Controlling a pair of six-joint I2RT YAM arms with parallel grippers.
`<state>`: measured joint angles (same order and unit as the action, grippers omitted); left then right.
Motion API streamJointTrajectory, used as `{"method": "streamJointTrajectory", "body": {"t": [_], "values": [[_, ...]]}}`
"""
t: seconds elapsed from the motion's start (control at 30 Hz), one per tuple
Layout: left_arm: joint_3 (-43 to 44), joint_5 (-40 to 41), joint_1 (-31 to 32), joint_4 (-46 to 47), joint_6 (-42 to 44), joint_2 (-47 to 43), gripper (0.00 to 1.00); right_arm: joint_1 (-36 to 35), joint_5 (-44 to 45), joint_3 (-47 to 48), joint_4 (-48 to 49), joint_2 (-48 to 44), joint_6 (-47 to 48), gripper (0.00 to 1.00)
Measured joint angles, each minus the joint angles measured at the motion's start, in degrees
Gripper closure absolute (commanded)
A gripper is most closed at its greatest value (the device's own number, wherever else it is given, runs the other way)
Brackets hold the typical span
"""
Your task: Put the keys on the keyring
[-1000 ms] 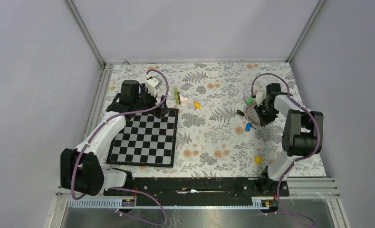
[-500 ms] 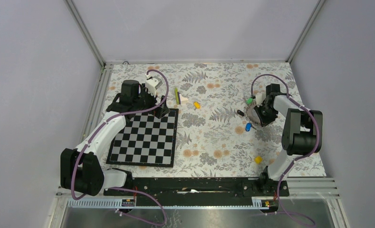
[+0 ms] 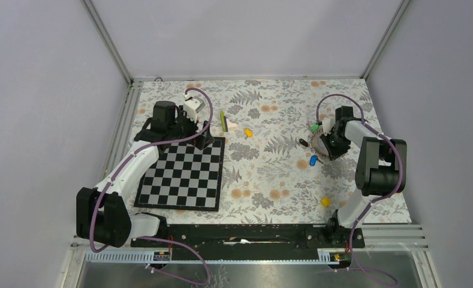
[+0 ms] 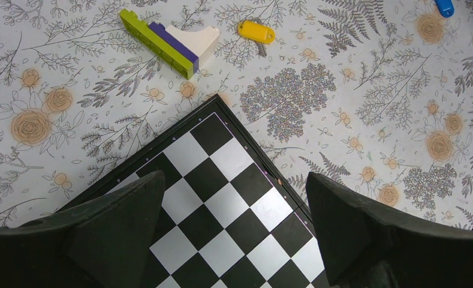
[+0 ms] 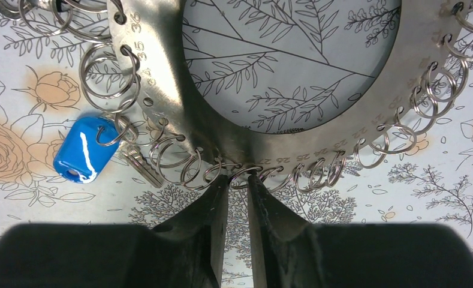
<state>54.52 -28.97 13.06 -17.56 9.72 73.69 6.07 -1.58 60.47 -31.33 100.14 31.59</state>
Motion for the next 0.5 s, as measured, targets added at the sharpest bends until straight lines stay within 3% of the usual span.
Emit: {"method": "streamJointTrajectory", "body": {"t": [0.1, 0.33, 0.5], "values": [[0.0, 0.0, 0.0, 0.0, 0.0, 0.0, 0.01, 0.0, -0.1, 0.0, 0.0, 0.0, 0.1, 0.78], [0.0, 0.0, 0.0, 0.0, 0.0, 0.0, 0.01, 0.0, -1.5, 0.1, -0.1, 0.1, 0.6, 0.97], [0.0, -0.2, 0.0, 0.0, 0.0, 0.0, 0.01, 0.0, -2.6, 0.4, -0.5, 0.0, 0.8, 1.00]]}}
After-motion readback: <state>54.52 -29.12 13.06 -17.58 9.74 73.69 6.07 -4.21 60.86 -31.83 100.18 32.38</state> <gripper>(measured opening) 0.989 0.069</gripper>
